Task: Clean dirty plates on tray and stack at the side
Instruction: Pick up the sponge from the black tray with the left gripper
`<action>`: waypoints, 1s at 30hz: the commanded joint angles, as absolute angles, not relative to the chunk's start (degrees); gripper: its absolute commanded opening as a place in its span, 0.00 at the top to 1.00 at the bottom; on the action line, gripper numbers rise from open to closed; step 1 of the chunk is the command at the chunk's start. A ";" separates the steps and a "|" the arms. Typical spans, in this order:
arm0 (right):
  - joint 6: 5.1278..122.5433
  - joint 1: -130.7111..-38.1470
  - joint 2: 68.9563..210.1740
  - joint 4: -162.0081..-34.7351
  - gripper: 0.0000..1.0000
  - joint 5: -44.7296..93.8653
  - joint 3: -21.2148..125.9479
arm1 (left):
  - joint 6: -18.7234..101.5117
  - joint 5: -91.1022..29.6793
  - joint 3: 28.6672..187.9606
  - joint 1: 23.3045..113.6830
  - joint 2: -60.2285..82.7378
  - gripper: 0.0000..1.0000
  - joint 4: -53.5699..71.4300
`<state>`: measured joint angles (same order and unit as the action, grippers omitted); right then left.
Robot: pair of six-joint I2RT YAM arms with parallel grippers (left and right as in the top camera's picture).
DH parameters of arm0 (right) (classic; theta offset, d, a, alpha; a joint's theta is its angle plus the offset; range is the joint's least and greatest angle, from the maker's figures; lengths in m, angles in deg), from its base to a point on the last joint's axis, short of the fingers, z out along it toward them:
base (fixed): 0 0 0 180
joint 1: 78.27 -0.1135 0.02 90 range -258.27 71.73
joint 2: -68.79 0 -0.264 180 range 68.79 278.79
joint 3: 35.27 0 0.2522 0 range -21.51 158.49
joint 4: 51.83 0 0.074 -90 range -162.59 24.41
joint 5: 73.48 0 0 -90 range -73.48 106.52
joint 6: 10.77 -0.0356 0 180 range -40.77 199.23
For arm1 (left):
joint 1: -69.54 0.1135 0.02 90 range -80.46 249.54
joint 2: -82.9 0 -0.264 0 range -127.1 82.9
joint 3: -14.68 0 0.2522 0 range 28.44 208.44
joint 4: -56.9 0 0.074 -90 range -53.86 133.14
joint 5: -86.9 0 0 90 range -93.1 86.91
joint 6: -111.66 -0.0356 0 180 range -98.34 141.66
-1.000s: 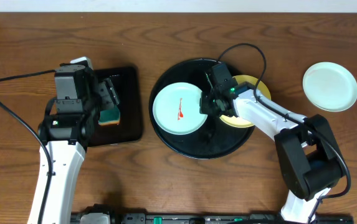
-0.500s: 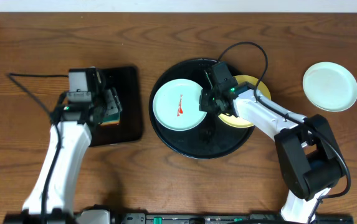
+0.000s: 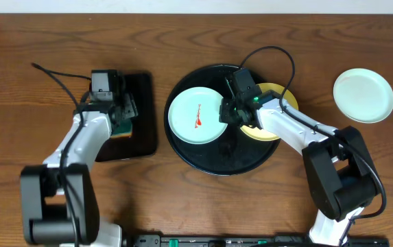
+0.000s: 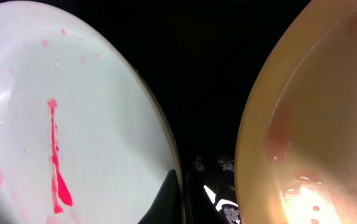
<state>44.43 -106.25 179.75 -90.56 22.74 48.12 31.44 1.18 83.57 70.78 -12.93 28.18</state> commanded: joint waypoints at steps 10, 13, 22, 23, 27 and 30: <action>44.16 -106.82 180.49 -91.93 0.99 22.83 47.96 | 30.28 2.12 83.31 70.91 -21.19 0.46 32.81; 44.16 -106.82 180.49 -91.98 0.99 22.83 47.96 | 30.56 2.10 83.29 71.48 -21.26 0.77 32.74; 44.21 -106.82 180.49 -92.22 0.99 23.03 47.96 | 32.90 2.05 83.31 72.74 -21.00 0.93 31.34; 44.21 -106.82 180.49 -92.22 0.99 23.03 47.96 | 32.92 2.03 83.31 72.74 -20.75 0.92 31.19; 44.21 -106.82 180.49 -92.22 0.99 23.03 47.96 | 32.90 1.99 83.48 72.74 -17.96 0.93 30.36; 44.21 -106.82 180.49 -92.20 0.99 23.03 47.96 | 32.88 1.99 83.48 72.74 -14.18 0.93 30.27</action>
<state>44.27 -106.25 179.75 -92.11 23.11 48.12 32.18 2.58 83.57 72.44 -18.50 30.73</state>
